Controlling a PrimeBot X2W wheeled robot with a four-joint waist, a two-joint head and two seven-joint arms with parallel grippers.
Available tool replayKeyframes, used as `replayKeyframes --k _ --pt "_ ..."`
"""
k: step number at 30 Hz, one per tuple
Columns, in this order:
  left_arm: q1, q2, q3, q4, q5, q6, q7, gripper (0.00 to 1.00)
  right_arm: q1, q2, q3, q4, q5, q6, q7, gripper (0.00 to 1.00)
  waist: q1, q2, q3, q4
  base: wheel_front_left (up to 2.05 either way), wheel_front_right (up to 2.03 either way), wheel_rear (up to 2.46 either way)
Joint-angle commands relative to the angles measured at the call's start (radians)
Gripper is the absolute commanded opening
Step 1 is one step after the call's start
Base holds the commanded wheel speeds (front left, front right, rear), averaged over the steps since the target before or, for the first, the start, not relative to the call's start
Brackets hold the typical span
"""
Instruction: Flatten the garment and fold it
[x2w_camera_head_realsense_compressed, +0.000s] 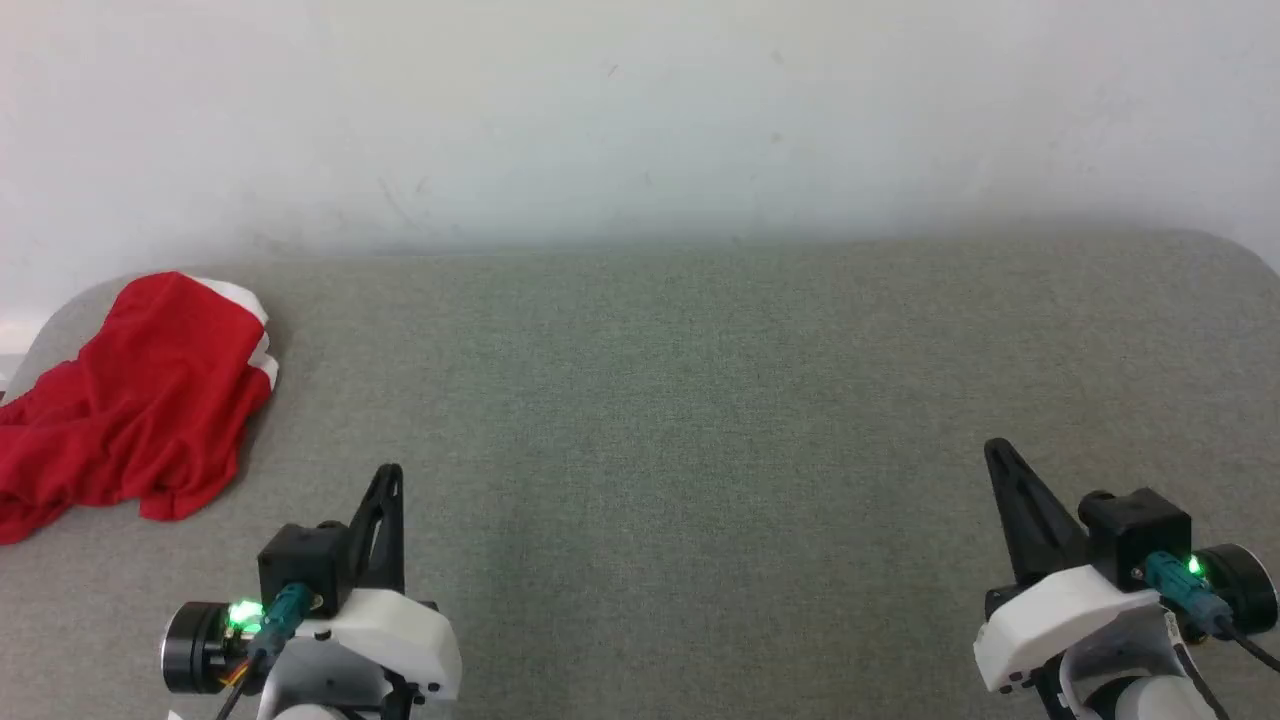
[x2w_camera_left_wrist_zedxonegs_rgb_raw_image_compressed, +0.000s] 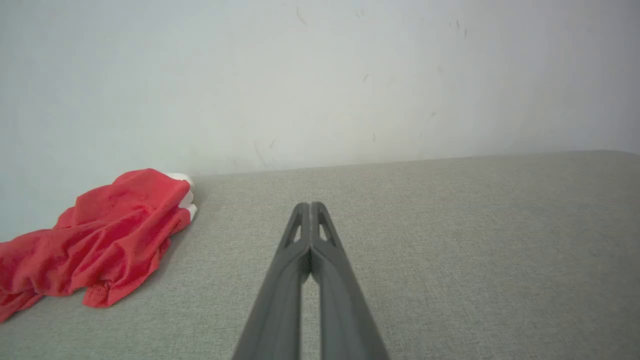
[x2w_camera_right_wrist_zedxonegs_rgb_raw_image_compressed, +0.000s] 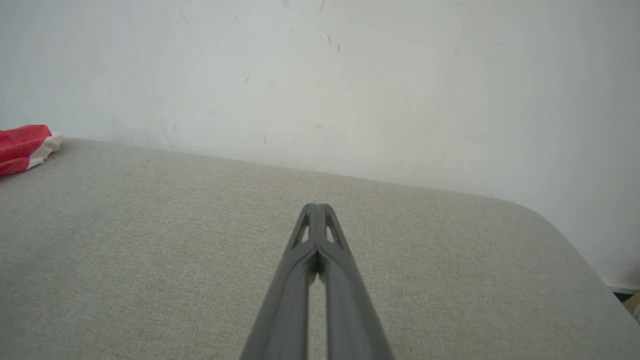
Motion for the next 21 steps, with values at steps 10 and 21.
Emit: replayKeyframes --k 10,21 --pt "-0.013 -0.002 0.000 -0.004 0.004 0.006 0.000 0.00 -0.014 0.003 0.000 0.001 -0.005 -0.002 0.000 0.00 0.0000 0.0000 0.000 0.000 0.00 0.00 0.00" --pt "-0.013 -0.002 0.000 -0.004 0.004 0.006 0.000 0.00 -0.014 0.003 0.000 0.001 -0.005 -0.002 0.000 0.00 0.0000 0.0000 0.000 0.000 0.00 0.00 0.00"
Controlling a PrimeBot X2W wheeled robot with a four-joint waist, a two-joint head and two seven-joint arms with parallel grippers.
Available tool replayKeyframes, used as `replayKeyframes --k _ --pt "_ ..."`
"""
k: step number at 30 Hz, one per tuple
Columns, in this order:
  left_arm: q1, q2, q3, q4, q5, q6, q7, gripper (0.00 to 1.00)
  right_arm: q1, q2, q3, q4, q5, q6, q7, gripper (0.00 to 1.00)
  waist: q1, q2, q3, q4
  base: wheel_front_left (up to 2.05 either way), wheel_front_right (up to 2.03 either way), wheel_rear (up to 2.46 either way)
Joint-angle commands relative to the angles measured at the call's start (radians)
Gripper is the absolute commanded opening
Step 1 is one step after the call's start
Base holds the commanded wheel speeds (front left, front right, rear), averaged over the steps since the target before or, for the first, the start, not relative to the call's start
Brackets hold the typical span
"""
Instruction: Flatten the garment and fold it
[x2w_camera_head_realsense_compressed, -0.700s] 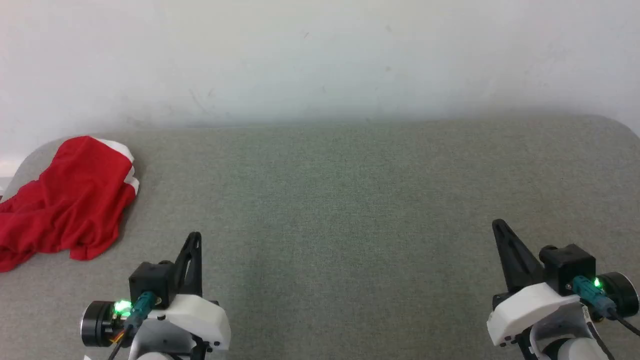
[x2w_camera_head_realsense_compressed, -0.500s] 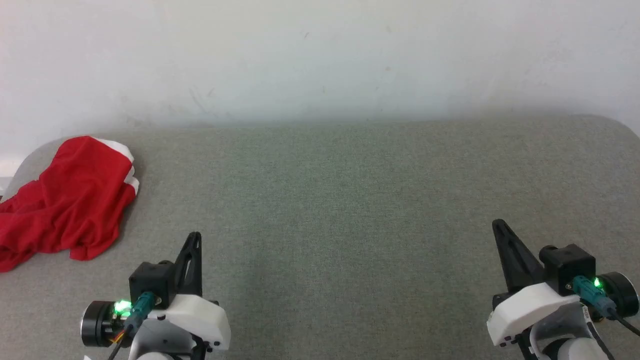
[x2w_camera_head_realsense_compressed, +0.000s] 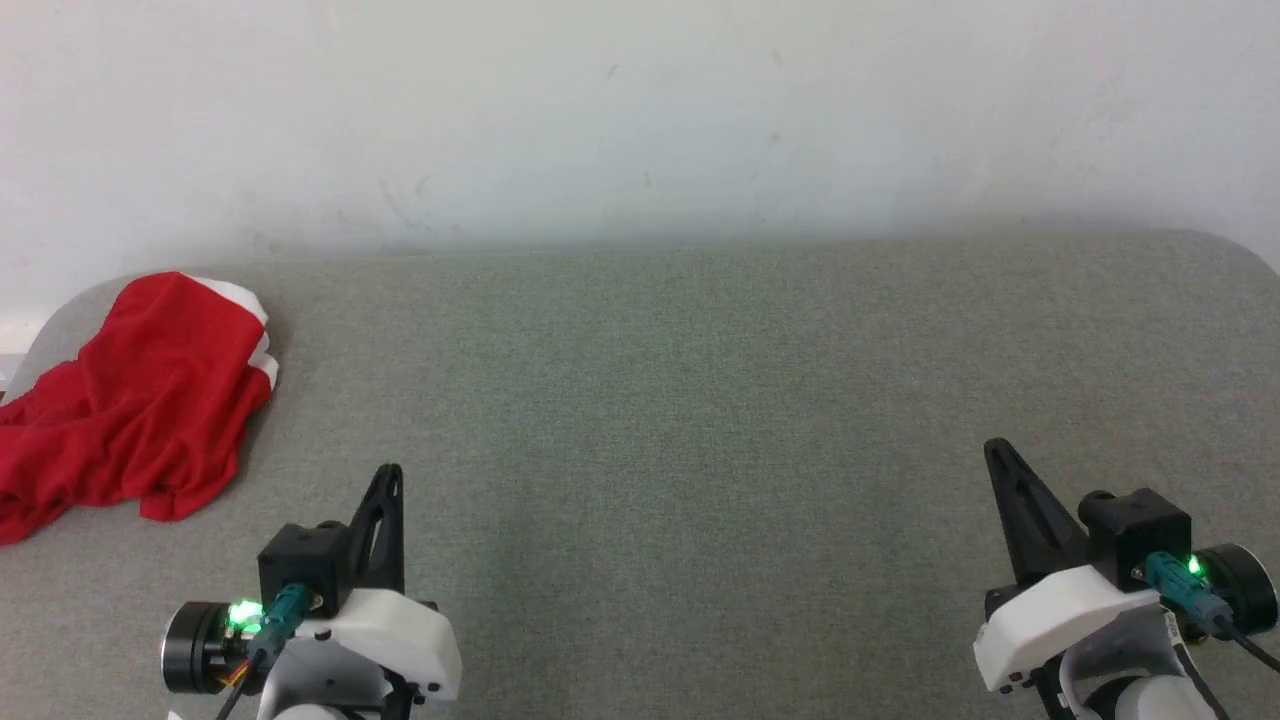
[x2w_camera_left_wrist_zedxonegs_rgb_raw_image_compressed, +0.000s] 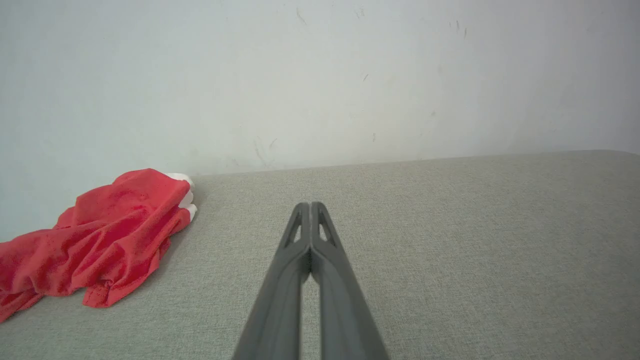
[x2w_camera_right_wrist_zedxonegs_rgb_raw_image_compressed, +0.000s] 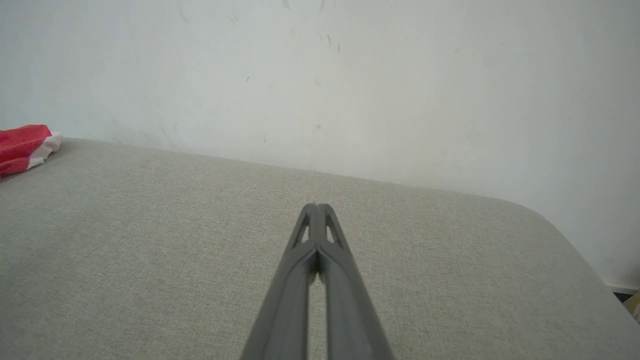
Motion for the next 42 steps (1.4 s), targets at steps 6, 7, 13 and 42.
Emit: replayKeyframes --k 6,7,13,42 --pt "-0.013 -0.002 -0.001 -0.004 0.004 0.006 0.000 0.00 -0.014 0.003 0.000 0.001 -0.005 -0.002 0.000 0.00 0.0000 0.0000 0.000 0.000 0.00 0.00 0.00" --pt "-0.013 -0.002 -0.001 -0.004 0.004 0.006 0.000 0.00 -0.014 0.003 0.000 0.001 -0.005 -0.002 0.000 0.00 0.0000 0.0000 0.000 0.000 0.00 0.00 0.00" --pt "0.001 0.000 0.000 0.001 0.000 -0.001 -0.001 1.00 0.001 -0.001 -0.001 0.000 0.001 0.000 -0.001 1.00 0.0001 0.0000 0.000 0.000 0.00 0.00 0.00" --pt "0.012 0.000 0.026 -0.027 -0.038 -0.006 -0.062 1.00 0.007 0.000 -0.058 0.013 0.025 0.000 -0.062 1.00 0.0000 0.0000 0.012 0.055 0.00 0.00 0.00"
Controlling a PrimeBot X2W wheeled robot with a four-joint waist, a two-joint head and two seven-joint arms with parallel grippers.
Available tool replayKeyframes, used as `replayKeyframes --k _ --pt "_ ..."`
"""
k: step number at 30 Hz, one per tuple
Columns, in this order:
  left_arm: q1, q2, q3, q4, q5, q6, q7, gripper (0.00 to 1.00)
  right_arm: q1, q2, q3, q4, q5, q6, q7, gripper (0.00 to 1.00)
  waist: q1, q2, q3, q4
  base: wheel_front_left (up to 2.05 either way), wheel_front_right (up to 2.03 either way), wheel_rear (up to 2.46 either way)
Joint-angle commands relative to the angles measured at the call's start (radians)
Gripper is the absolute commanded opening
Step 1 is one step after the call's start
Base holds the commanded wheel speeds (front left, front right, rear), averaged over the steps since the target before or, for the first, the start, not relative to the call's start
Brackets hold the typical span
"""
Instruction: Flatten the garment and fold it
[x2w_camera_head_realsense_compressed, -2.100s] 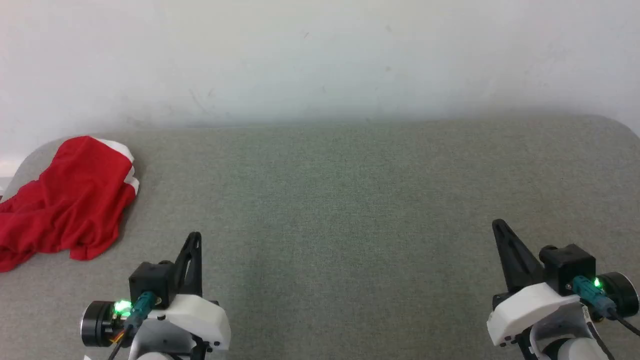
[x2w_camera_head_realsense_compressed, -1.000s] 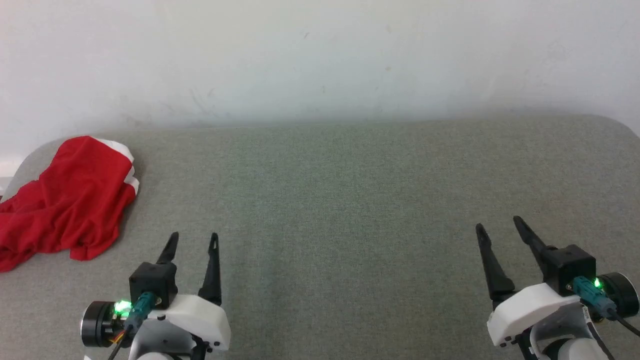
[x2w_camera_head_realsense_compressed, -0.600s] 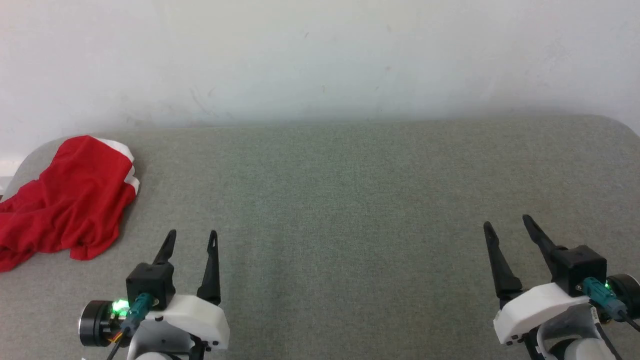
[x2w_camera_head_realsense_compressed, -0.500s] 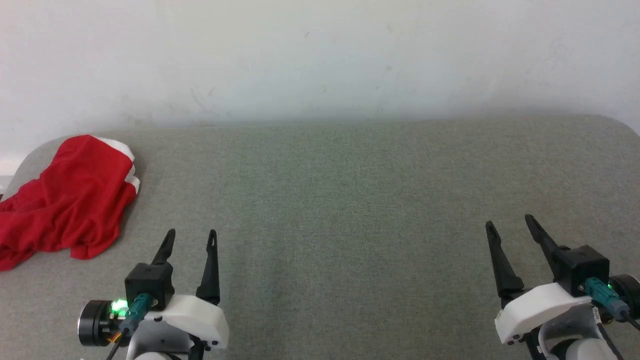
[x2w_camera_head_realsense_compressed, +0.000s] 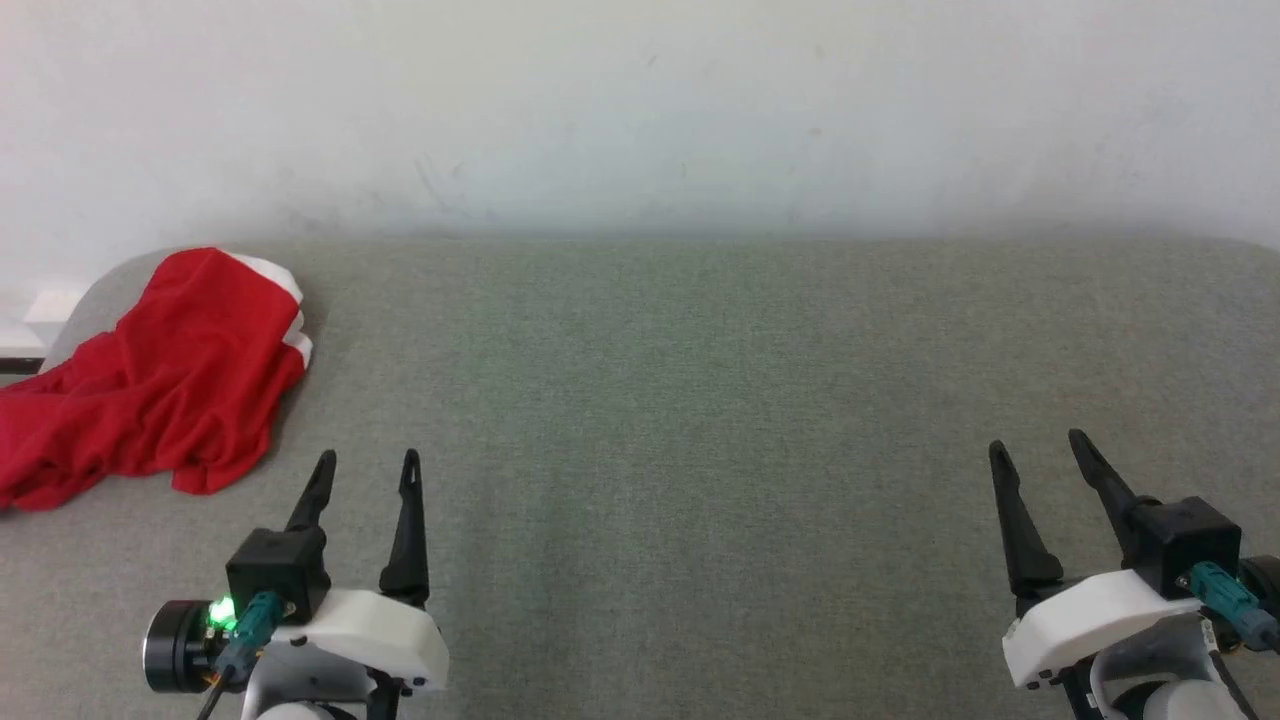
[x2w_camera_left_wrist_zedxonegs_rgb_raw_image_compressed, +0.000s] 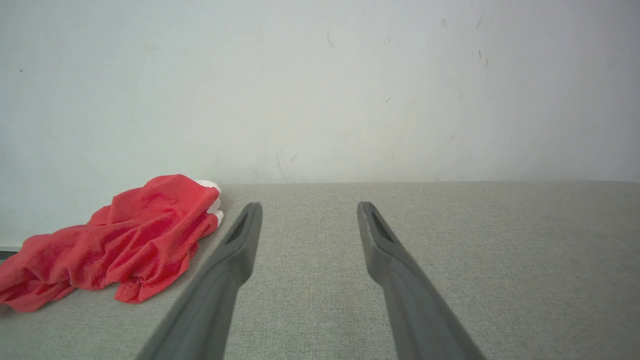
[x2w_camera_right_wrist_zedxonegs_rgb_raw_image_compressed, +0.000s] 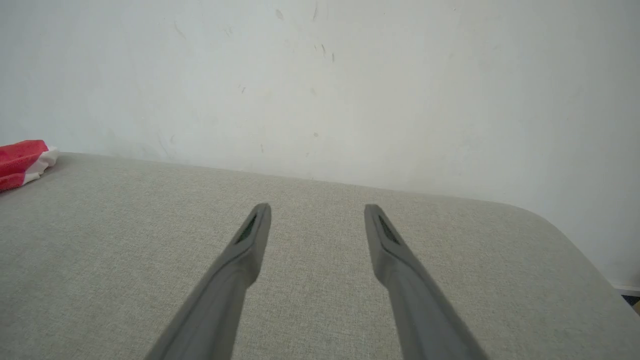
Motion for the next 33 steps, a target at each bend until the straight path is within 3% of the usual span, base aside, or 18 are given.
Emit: replayKeyframes --k 1,33 --pt "0.011 -0.001 0.007 -0.008 -0.007 -0.003 -0.011 1.00 0.001 0.001 -0.004 0.005 0.004 -0.001 -0.010 1.00 0.0000 0.0000 0.002 0.019 0.00 0.00 0.00" --pt "0.037 -0.001 0.039 -0.040 -0.056 -0.004 -0.076 1.00 -0.026 0.002 0.028 0.064 -0.006 -0.001 -0.075 1.00 -0.0001 0.0000 0.014 0.236 0.00 0.00 0.00"
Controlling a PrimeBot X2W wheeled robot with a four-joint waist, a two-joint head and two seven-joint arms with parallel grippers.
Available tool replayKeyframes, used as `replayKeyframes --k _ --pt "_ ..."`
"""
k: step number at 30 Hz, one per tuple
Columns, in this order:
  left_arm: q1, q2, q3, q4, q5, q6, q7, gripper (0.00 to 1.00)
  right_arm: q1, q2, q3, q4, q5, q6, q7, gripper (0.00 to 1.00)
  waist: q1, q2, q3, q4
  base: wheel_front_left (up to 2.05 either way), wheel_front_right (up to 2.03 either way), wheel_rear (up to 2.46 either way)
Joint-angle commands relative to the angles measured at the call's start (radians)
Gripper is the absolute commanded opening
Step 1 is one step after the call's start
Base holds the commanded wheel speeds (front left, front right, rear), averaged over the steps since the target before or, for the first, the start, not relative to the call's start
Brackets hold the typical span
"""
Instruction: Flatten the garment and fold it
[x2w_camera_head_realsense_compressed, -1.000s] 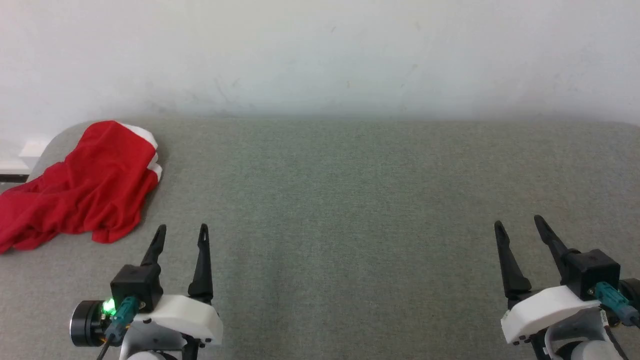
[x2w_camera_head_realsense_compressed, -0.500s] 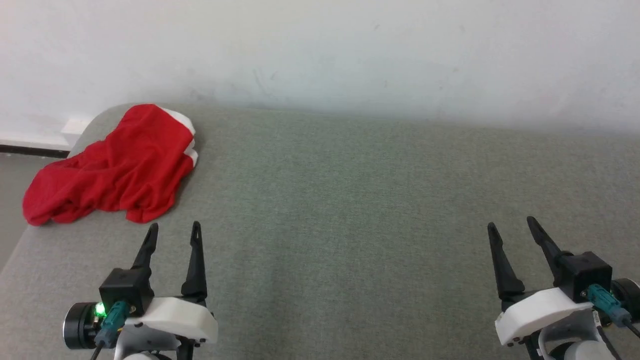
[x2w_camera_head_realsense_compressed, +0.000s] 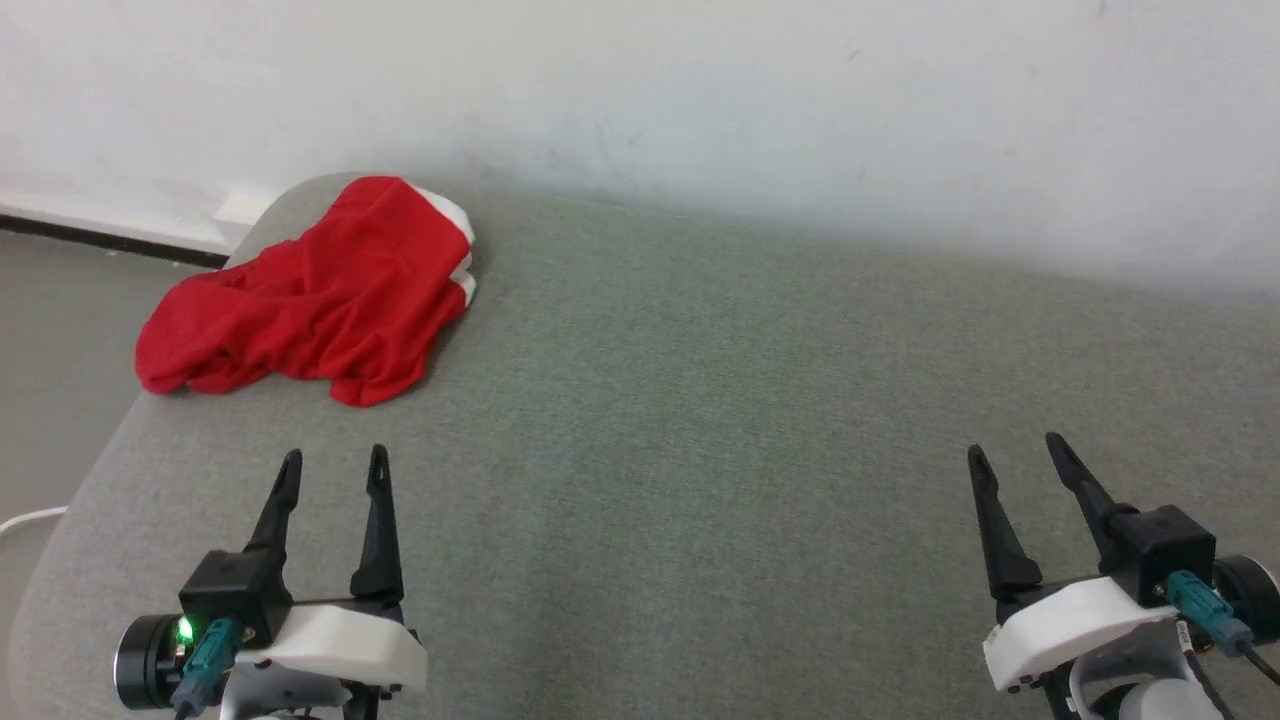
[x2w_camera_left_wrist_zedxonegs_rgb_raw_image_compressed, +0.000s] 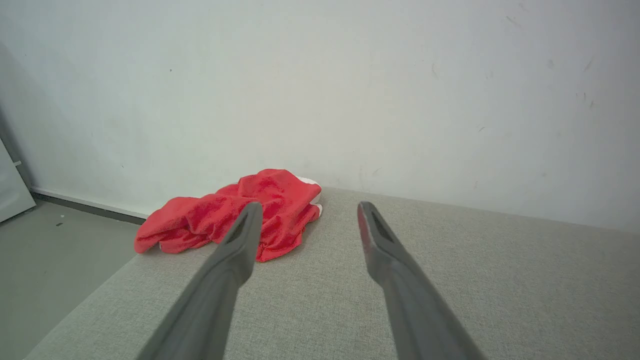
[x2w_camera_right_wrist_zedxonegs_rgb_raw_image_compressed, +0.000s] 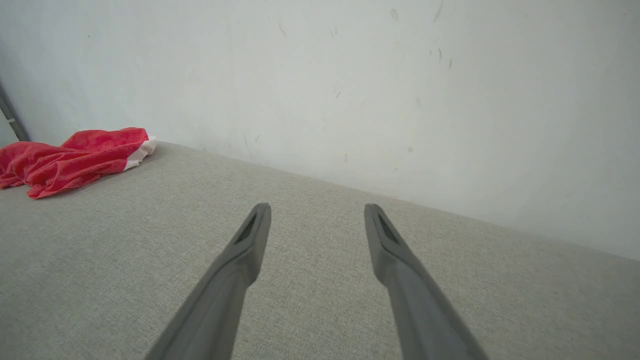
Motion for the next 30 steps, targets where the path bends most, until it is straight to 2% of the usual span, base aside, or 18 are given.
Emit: replayKeyframes --k 1,21,30 --pt "0.013 -0.001 0.004 -0.007 -0.013 -0.004 -0.014 1.00 -0.012 0.002 0.001 0.005 -0.006 -0.001 -0.012 1.00 0.0000 -0.0001 0.002 0.026 0.00 0.00 0.00" --pt "0.025 -0.001 0.008 -0.002 -0.055 -0.009 -0.055 1.00 -0.032 0.002 0.009 0.041 -0.020 -0.001 -0.054 1.00 0.0000 -0.0001 0.025 0.199 0.00 0.00 0.00" --pt "0.031 -0.001 0.014 -0.002 -0.073 -0.007 -0.074 1.00 -0.048 0.003 0.022 0.062 -0.022 -0.002 -0.072 1.00 0.0000 -0.0001 0.031 0.247 -0.03 -0.03 -0.03"
